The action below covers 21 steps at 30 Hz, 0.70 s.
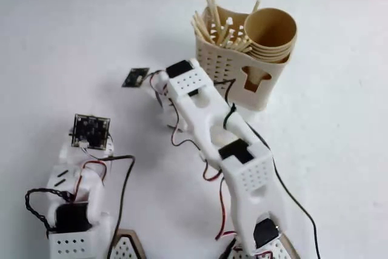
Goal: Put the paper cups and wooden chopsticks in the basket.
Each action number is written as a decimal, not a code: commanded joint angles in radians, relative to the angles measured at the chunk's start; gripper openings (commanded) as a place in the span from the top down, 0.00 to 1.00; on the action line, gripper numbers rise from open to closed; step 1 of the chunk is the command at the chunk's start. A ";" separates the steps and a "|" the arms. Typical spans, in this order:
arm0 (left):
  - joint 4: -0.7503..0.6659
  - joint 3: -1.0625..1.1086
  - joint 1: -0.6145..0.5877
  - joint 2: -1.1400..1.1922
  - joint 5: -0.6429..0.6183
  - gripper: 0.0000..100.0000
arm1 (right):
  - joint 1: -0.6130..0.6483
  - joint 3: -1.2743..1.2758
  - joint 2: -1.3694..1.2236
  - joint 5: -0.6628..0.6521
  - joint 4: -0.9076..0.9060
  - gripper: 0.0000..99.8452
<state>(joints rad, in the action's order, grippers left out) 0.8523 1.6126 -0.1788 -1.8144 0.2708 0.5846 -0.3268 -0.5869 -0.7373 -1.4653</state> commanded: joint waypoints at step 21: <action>-0.021 -0.005 -0.012 -0.010 0.009 0.98 | 0.084 -0.140 0.835 0.152 -0.108 0.98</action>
<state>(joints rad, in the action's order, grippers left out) 0.8523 1.6126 -0.1788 -1.8144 0.2708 0.6813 -0.3621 0.1435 -0.6345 -1.6172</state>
